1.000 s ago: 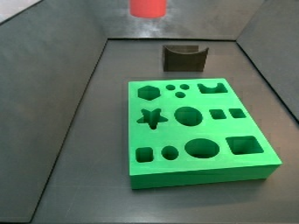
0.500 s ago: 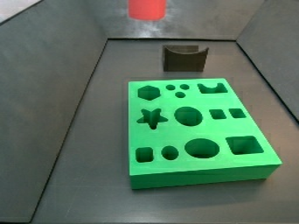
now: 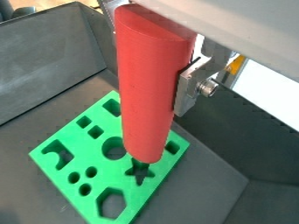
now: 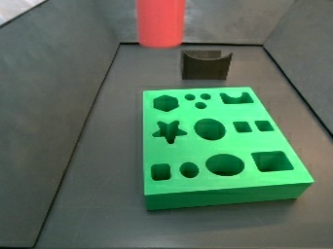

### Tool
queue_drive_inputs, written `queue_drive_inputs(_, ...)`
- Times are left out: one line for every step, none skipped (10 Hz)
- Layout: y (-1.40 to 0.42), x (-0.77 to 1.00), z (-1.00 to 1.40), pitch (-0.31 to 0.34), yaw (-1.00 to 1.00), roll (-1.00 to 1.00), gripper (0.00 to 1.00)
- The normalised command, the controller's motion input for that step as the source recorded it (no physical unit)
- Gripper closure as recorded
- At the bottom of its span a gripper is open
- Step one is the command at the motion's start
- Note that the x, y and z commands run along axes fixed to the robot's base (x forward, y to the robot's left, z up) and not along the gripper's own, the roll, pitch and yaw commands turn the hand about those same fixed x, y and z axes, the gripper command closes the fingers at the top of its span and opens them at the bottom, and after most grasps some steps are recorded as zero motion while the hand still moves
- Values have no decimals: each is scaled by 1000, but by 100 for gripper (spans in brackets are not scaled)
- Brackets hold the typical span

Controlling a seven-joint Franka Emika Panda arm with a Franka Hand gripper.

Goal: Pick up the oval object. Move up. Move to above the board. Insert the oval object.
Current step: Insert the oval object.

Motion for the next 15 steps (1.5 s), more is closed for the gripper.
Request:
queue_drive_inputs(-417,103,-263,-3,217,0,100)
queue_drive_inputs(-431,123,-234,-6,160,-7,100)
queue_drive_inputs(-409,271,-169,0,69,0,100)
queue_drive_inputs(-354,431,-114,0,0,0,100)
queue_drive_inputs(-309,343,-131,0,0,0,100)
queue_drive_inputs(-317,366,-137,0,0,0,100)
queue_drive_inputs(-329,443,-114,3,0,7,100)
queue_drive_inputs(-263,626,0,64,-114,20,100)
queue_drive_inputs(-140,274,-66,0,0,0,100)
queue_drive_inputs(0,-46,0,0,60,0,100)
queue_drive_inputs(0,-43,-126,-43,0,-6,100)
queue_drive_inputs(-129,214,-100,0,91,46,100)
queue_drive_inputs(-134,720,-63,49,226,110,100)
queue_drive_inputs(-114,834,0,69,174,76,100)
queue_drive_inputs(-66,806,0,61,131,53,100)
